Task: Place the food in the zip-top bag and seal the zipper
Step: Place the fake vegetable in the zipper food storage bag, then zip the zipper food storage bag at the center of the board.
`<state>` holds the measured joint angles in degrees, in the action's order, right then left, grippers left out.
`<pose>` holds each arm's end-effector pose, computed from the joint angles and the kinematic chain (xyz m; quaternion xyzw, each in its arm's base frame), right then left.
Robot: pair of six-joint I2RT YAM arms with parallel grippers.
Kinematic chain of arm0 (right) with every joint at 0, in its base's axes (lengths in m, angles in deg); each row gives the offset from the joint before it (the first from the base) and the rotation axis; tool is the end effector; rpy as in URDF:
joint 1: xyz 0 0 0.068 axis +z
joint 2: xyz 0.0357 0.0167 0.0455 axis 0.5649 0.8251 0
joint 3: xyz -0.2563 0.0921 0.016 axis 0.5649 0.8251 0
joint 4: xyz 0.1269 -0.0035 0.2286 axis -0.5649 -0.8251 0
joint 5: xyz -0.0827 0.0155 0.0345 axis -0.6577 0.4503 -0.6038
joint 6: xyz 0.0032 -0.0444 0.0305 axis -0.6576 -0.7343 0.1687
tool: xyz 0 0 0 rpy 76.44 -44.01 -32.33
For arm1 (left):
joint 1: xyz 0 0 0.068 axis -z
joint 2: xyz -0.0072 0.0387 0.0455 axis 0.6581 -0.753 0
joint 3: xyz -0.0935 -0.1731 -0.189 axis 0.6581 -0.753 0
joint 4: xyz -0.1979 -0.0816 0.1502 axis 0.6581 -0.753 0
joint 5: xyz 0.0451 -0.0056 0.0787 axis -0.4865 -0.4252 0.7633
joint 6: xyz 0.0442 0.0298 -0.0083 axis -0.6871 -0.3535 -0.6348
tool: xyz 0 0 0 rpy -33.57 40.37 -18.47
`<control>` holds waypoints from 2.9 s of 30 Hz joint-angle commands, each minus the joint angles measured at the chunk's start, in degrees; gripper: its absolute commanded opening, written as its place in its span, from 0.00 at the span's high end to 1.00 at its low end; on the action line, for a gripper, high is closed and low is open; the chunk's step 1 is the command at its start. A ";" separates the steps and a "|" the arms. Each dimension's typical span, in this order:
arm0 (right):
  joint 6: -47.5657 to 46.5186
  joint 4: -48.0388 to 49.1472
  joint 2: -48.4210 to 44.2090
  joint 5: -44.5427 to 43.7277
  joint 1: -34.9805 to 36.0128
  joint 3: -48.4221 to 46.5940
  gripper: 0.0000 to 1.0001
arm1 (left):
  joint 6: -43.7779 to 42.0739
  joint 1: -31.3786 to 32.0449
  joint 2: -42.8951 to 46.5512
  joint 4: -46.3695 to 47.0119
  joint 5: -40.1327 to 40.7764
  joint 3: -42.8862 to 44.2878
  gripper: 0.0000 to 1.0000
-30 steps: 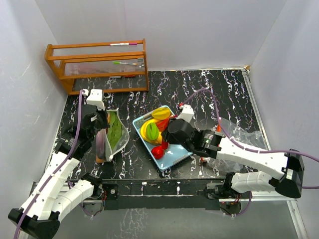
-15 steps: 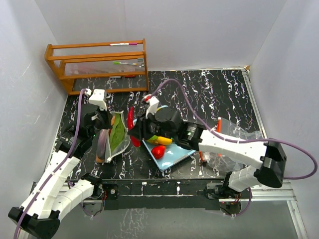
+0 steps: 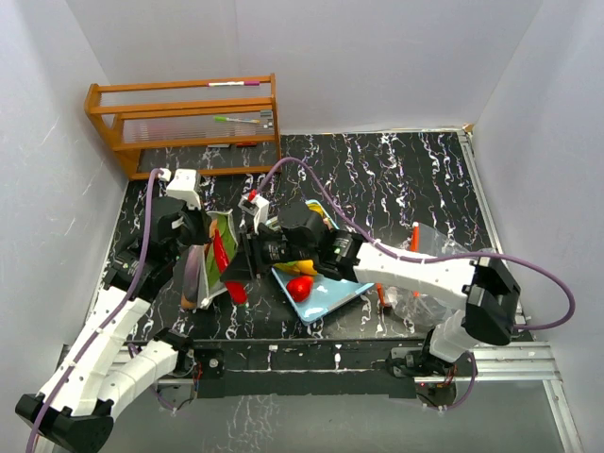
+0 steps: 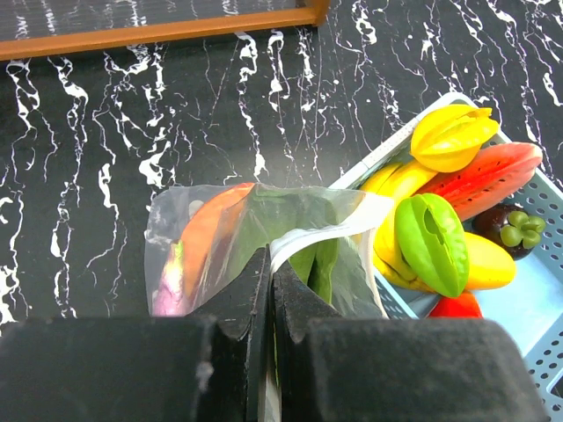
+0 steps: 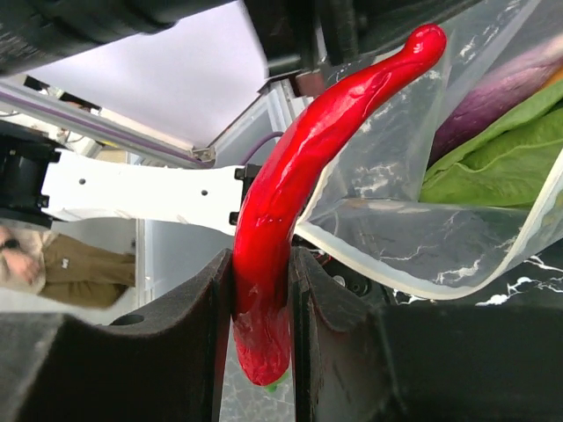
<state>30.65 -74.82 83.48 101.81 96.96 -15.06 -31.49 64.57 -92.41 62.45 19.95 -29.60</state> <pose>0.1530 0.3264 0.3325 -0.2905 0.7364 0.5579 0.2493 0.1645 -0.0651 0.3618 0.0452 0.8131 -0.1054 0.5707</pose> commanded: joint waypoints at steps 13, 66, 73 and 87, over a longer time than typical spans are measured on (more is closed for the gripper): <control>10.04 0.76 6.55 -4.51 -3.57 -8.97 0.84 | 1.66 0.29 4.43 1.88 -2.92 0.64 1.00; 7.87 -22.87 -2.59 -35.83 1.65 -2.69 0.36 | 3.37 0.22 0.91 5.02 -4.03 -1.15 1.00; 6.30 -17.48 1.72 -34.50 0.86 -2.49 0.39 | 3.47 0.22 1.83 4.99 -4.45 -1.65 1.00; 7.59 -13.71 1.20 -36.64 0.19 -2.85 0.83 | 4.23 0.27 1.26 5.92 -6.79 -2.51 1.00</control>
<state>37.40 -92.39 88.73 68.15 97.31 -17.04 -27.80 64.59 -91.91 65.89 14.49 -31.96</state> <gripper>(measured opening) 0.184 0.008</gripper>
